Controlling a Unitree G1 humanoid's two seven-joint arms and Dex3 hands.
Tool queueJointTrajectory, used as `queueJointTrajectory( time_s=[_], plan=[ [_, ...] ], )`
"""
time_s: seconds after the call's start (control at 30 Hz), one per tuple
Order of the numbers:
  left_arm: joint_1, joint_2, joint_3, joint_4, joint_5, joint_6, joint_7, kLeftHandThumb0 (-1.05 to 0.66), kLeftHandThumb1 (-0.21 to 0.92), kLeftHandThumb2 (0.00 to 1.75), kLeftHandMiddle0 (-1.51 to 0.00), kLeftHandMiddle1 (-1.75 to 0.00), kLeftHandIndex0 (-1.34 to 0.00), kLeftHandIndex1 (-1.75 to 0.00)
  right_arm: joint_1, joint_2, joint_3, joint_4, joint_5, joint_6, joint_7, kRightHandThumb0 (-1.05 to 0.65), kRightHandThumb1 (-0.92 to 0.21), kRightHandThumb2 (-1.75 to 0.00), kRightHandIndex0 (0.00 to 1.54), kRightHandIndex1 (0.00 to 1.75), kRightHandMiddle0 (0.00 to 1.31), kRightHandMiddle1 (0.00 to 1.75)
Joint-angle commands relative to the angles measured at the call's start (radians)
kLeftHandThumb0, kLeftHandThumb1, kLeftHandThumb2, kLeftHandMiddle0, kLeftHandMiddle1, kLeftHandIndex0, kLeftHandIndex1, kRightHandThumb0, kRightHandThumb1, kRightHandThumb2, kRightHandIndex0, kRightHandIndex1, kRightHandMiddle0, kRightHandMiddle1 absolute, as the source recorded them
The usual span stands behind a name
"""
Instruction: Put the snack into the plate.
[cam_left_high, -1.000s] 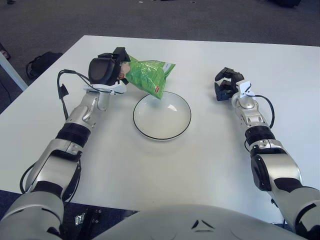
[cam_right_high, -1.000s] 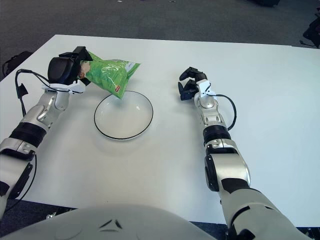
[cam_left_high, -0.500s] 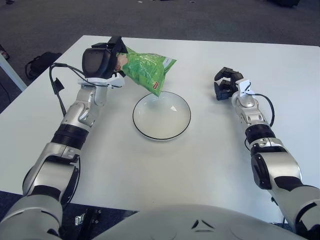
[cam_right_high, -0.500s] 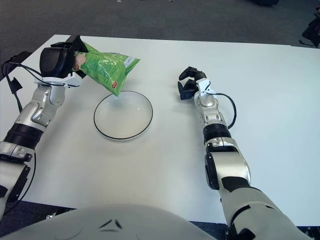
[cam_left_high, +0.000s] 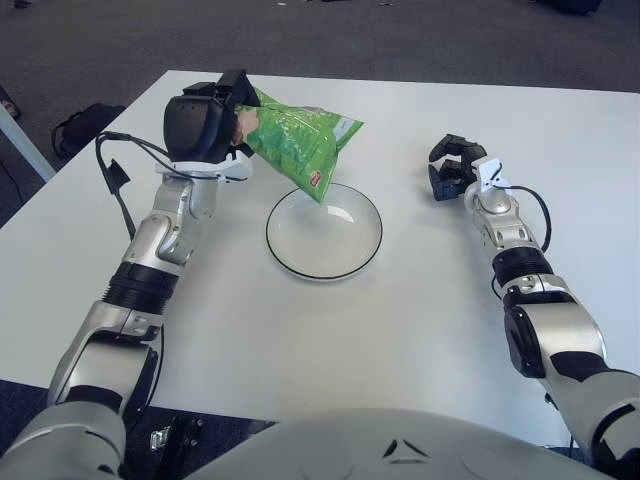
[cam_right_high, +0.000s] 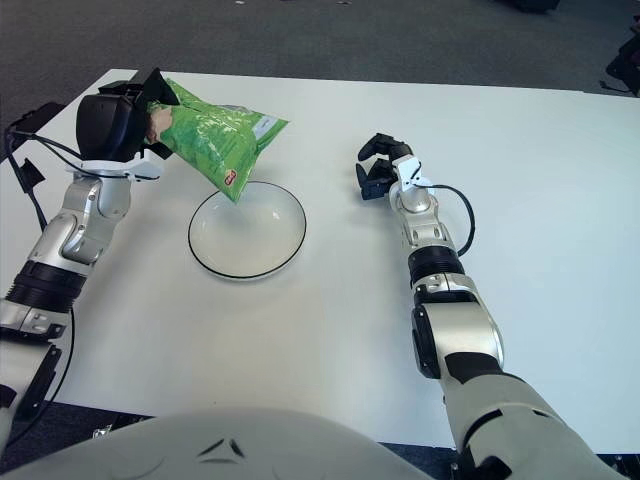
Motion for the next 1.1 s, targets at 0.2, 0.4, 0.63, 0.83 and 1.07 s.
queueJointTrajectory(
  time_s=[0.2,0.4,0.63,0.83,1.07],
  plan=[
    [0.083,-0.011,0.043,-0.103,-0.024,-0.049,-0.032,0.00,-0.07,1.75,-0.88,-1.73,-0.69,-1.75,0.083,0.013,0.035,0.062,-0.032,0.096,0.029,-0.01,-0.03,-1.60,0.82,1.75,0.68,1.60],
    [0.133,-0.032,0.049,-0.152,-0.049,-0.051,-0.085,0.00,-0.07,1.75,-0.89,-1.72,-0.68,-1.75,0.080,0.011,0.046,0.062,-0.039,0.102,0.030,-0.01,-0.01,-1.63,0.83,1.75,0.68,1.61],
    [0.166,-0.033,0.028,-0.133,-0.031,-0.132,-0.072,0.00,-0.07,1.75,-0.89,-1.73,-0.68,-1.75,0.078,0.013,0.051,0.062,-0.040,0.103,0.031,-0.01,-0.03,-1.61,0.82,1.75,0.67,1.62],
    [0.176,-0.018,-0.004,-0.072,0.010,-0.205,-0.060,0.00,-0.06,1.75,-0.89,-1.73,-0.67,-1.75,0.080,0.013,0.050,0.064,-0.033,0.097,0.037,-0.01,-0.03,-1.62,0.82,1.75,0.67,1.63],
    [0.179,0.012,-0.021,-0.010,0.036,-0.283,-0.063,0.00,-0.05,1.73,-0.89,-1.72,-0.66,-1.75,0.075,0.011,0.064,0.070,-0.045,0.096,0.032,-0.01,-0.01,-1.63,0.83,1.75,0.68,1.63]
  ],
)
